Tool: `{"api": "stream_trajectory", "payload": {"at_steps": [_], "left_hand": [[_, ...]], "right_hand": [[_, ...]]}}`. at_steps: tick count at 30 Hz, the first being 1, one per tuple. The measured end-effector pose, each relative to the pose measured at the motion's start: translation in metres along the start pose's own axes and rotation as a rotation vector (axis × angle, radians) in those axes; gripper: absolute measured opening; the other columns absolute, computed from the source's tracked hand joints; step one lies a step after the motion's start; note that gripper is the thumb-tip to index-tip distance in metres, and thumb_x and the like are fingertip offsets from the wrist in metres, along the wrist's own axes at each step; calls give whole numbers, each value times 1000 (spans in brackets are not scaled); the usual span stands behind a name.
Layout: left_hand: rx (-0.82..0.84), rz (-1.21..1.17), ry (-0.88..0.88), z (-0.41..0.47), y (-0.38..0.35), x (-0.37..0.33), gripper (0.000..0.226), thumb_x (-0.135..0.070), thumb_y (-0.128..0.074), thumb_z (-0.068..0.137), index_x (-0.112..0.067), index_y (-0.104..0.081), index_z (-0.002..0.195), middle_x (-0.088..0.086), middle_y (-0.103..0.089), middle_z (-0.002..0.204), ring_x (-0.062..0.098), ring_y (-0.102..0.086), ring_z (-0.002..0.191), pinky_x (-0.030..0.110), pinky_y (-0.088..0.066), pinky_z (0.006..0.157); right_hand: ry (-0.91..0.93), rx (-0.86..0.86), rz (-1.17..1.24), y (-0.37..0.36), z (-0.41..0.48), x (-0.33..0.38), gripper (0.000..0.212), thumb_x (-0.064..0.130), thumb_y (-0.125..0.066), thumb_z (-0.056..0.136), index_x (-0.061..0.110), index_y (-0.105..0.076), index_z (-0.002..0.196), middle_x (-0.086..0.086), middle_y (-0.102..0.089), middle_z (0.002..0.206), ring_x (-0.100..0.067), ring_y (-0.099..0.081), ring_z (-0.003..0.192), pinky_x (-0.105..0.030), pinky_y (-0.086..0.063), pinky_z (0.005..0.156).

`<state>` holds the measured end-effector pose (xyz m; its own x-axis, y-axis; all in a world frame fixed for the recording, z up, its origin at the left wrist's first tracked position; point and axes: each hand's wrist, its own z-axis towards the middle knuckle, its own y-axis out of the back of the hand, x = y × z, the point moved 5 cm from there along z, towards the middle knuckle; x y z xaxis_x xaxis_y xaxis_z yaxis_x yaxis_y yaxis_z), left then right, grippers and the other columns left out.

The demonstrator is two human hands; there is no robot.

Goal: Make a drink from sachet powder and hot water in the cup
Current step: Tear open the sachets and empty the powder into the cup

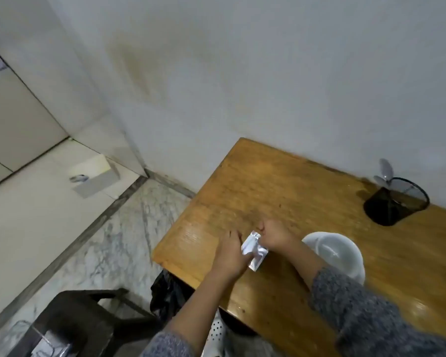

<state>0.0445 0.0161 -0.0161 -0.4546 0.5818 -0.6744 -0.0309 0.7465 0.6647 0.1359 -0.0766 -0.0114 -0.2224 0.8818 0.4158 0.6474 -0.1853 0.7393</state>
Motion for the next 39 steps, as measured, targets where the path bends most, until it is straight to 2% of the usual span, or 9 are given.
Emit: {"api": "stream_trajectory", "payload": {"at_steps": [4,6,10,15,22,27,31,36,39], "left_hand": [[56,-77,46,10,-6,3,38,-26,-74,62,-15,-45,84,15,-56,93,33,-54,89,36,-35,65],[98,-72,50,15,-10,6,32,-26,-72,58,-19,-46,75,14,-57,88,37,-57,90,35,-36,64],[133,-75,15,16,-6,4,32,-22,-70,57,-28,-39,59,13,-56,81,30,-53,75,32,-36,61],[167,-431,35,4,21,-16,19,-2,-56,78,-19,-49,74,3,-55,76,14,-53,66,25,-43,56],[230,-493,-220,10,75,-95,19,-1,-52,84,-20,-56,83,-6,-56,79,0,-54,65,7,-44,54],[180,-572,-355,12,97,-149,13,-12,-53,88,-12,-63,98,-4,-62,85,2,-57,75,5,-43,62],[117,-604,-419,13,103,-185,12,-14,-57,87,-9,-65,94,-3,-63,84,4,-57,76,2,-43,60],[126,-655,-414,16,99,-211,9,-10,-59,85,-8,-66,90,5,-65,86,10,-58,78,19,-46,70],[132,-677,-408,16,94,-218,11,-11,-58,85,-8,-67,89,3,-65,84,10,-59,77,12,-48,66]], "right_hand": [[-75,21,-59,-5,-1,-3,18,15,-60,77,18,-46,88,-11,-61,107,-27,-58,99,-29,-42,69],[-63,26,-62,-8,0,-6,10,19,-56,83,19,-47,79,-9,-61,99,-25,-57,92,-26,-37,62],[-25,65,-21,-2,-3,-6,28,15,-53,86,20,-38,62,-1,-47,74,-21,-47,79,-25,-28,50],[130,93,-4,46,-27,21,9,7,-54,86,10,-62,88,-7,-55,83,-19,-49,79,-29,-35,60],[203,-164,54,149,-71,48,11,13,-57,83,21,-64,80,9,-56,66,-12,-54,67,-23,-41,58],[244,-303,85,202,-109,49,9,9,-60,81,16,-66,82,4,-58,59,-11,-54,54,-23,-42,57],[218,-380,97,226,-126,42,9,8,-60,81,17,-61,79,-6,-63,80,-15,-54,67,-23,-44,58],[140,-404,232,238,-137,26,8,3,-57,83,10,-62,84,-4,-59,73,-14,-57,60,-22,-51,51],[144,-440,283,243,-143,21,8,3,-58,83,6,-64,88,-10,-63,75,-20,-62,62,-27,-56,60]]}}
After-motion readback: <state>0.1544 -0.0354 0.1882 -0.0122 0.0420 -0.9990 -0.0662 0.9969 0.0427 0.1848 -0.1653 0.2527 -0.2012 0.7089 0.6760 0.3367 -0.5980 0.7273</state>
